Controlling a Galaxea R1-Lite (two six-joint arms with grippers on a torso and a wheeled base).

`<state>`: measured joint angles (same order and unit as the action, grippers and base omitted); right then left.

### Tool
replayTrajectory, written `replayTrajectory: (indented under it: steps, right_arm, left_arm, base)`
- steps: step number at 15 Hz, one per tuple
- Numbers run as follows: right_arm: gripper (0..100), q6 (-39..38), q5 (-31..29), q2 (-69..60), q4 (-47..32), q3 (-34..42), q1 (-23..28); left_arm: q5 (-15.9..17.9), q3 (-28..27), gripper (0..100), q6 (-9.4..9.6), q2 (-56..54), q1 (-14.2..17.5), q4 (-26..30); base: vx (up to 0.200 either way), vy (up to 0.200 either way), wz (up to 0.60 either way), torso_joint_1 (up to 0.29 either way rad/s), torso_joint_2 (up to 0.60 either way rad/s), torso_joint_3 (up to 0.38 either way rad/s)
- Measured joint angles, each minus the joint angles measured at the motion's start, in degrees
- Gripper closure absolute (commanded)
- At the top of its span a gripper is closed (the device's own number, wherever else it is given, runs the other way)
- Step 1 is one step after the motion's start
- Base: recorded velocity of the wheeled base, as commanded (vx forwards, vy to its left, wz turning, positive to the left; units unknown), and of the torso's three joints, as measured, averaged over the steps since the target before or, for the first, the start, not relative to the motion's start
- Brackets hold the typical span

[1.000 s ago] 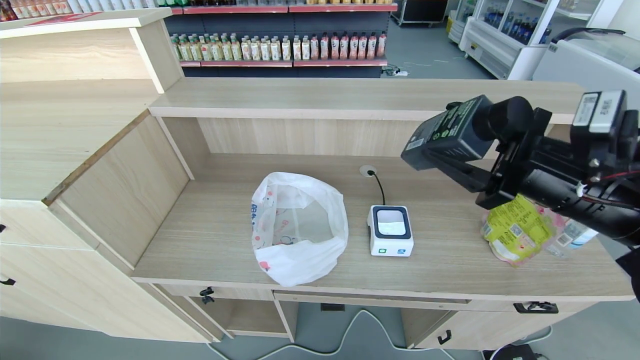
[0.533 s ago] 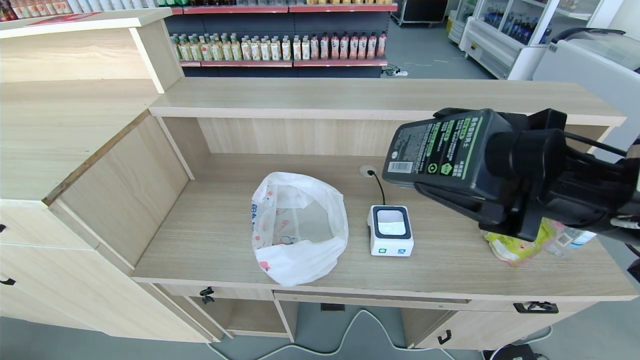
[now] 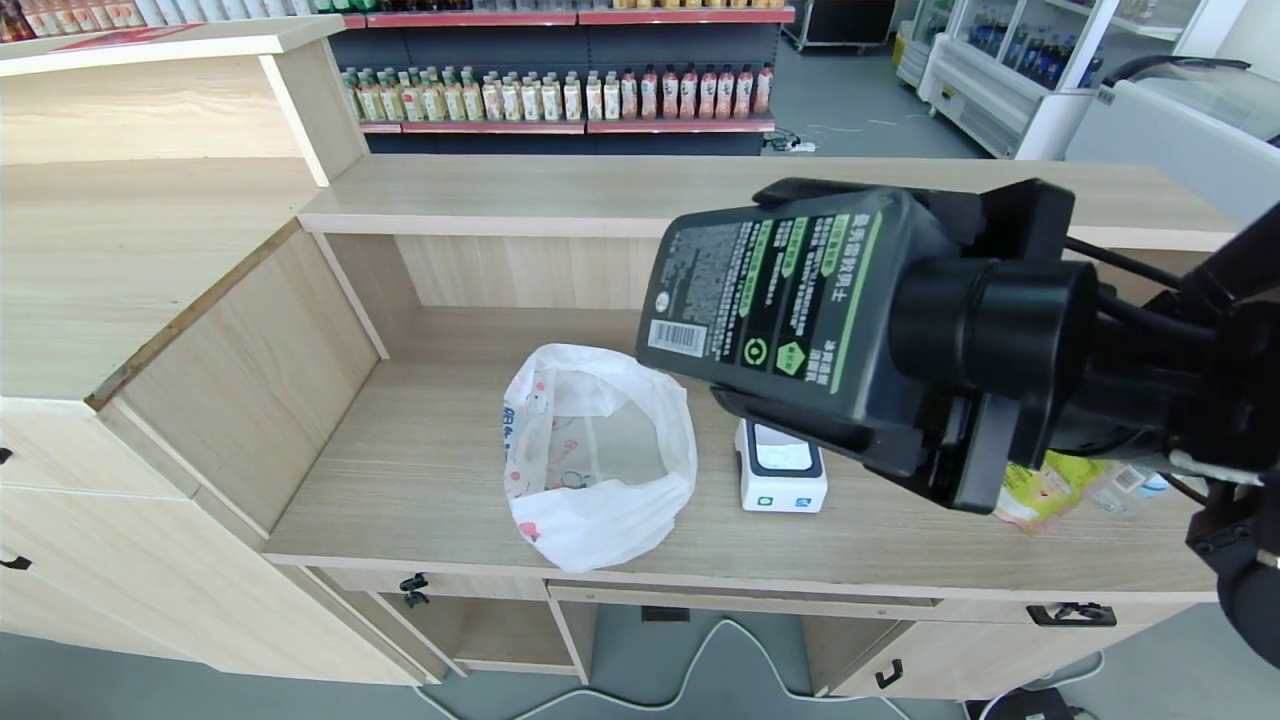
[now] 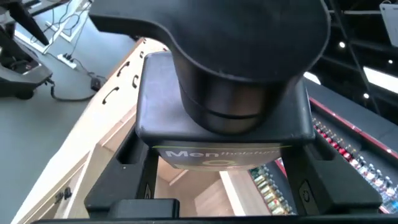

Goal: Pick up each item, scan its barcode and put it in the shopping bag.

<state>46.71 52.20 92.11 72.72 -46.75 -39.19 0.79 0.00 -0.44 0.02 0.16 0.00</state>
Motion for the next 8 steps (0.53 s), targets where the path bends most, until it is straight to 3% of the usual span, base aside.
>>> replayTrajectory:
  steps: [8]
  right_arm:
    - [100,0.4,-0.1,2.3,-3.4,-3.1,-4.6]
  left_arm:
    - [0.0,0.0,0,0.00,0.0,0.0,0.0]
  base:
    - [0.000,0.000,0.00,0.000,0.00,0.000]
